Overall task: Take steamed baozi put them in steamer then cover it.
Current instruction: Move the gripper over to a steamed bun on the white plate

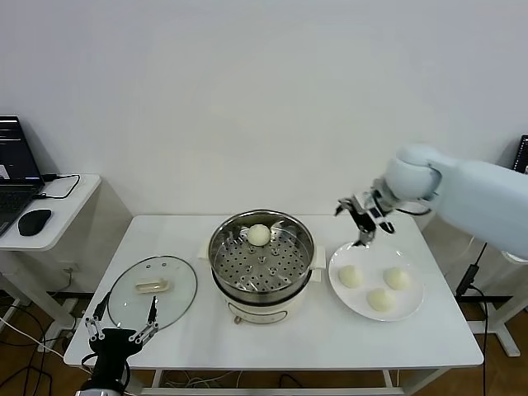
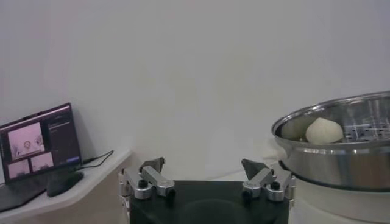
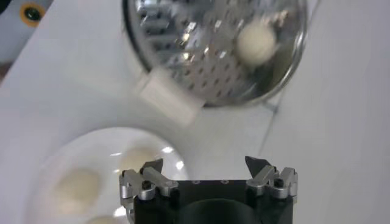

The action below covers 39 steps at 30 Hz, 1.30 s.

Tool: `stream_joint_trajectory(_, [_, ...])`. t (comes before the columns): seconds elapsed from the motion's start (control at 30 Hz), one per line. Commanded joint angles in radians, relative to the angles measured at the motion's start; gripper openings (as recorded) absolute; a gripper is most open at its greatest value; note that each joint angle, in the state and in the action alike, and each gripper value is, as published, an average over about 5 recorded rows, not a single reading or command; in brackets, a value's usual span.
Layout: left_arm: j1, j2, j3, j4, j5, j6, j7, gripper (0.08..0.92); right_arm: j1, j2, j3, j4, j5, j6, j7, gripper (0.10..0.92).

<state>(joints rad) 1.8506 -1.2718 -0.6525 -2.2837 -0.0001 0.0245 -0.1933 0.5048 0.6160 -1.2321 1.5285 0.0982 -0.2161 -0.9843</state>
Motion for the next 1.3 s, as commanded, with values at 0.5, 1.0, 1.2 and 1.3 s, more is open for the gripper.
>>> stream_joint_trajectory(0.5, [0.027,-0.014,-0.014,-0.029,0.005,-0.003,-0.001,0.823,-0.374,0.063,0.235,-0.186,-0.105,-0.059,0.036,0.823])
stream_joint_trajectory(1.0, [-0.003,-0.005,-0.031,0.007,-0.007,-0.002,0.001,0.823,-0.436,0.26,0.277,-0.44,-0.184,-0.023,0.035,0.823])
stream_joint_trajectory(1.2, [-0.016,0.001,-0.031,0.021,-0.013,-0.001,0.002,0.823,-0.461,0.297,0.29,-0.495,-0.206,-0.023,0.032,0.823])
stream_joint_trajectory(1.3, [-0.019,0.003,-0.031,0.024,-0.014,-0.001,0.003,0.823,-0.474,0.309,0.299,-0.514,-0.212,-0.019,0.033,0.823])
